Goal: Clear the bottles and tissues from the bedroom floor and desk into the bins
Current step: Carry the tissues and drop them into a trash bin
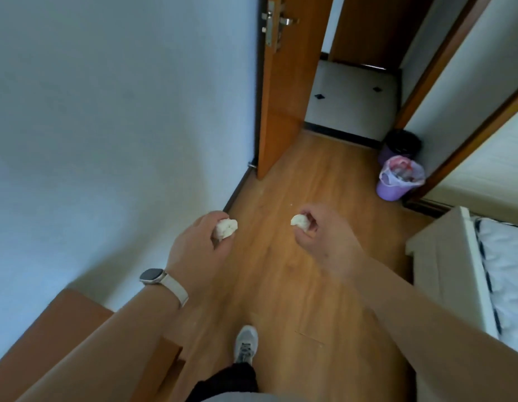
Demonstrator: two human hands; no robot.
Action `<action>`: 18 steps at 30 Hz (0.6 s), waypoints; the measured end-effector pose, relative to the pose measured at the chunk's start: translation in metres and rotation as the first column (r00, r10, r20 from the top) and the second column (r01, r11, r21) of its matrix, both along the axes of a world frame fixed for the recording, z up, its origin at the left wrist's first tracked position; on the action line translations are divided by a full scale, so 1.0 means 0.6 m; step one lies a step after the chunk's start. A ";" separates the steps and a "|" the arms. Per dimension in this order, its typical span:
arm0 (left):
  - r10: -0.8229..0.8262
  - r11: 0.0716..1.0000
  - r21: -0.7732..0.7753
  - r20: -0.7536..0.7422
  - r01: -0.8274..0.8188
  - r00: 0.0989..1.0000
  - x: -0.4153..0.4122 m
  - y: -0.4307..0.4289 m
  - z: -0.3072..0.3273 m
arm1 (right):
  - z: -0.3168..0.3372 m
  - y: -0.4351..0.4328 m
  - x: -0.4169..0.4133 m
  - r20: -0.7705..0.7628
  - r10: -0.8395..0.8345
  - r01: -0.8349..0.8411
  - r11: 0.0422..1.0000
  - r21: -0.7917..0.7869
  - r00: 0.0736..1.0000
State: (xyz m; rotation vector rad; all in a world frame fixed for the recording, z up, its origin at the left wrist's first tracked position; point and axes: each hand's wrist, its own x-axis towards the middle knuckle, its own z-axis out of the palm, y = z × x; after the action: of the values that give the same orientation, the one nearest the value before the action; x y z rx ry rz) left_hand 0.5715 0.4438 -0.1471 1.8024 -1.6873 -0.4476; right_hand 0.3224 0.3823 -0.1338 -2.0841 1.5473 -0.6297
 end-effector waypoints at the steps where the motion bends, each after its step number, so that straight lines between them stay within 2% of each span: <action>1: -0.026 1.000 0.009 -0.003 0.026 1.000 -0.005 -0.027 -0.002 | 0.001 -0.016 -0.009 -0.009 -0.033 0.033 0.999 -0.007 0.999; 12: -0.270 0.963 -0.008 -0.069 0.270 0.960 -0.060 -0.309 -0.009 | 0.038 -0.181 -0.070 -0.093 -0.292 0.294 0.956 0.003 0.952; 18: -0.461 0.888 -0.016 -0.058 0.461 0.886 -0.133 -0.418 -0.002 | 0.042 -0.229 -0.128 -0.038 -0.436 0.436 0.900 -0.026 0.899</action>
State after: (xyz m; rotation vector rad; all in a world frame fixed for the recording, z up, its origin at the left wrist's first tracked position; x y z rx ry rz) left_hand 0.4915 0.1927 -0.1484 1.3559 -2.0719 -0.6923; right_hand 0.2458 0.2448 -0.1085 -1.7744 2.0650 -0.7550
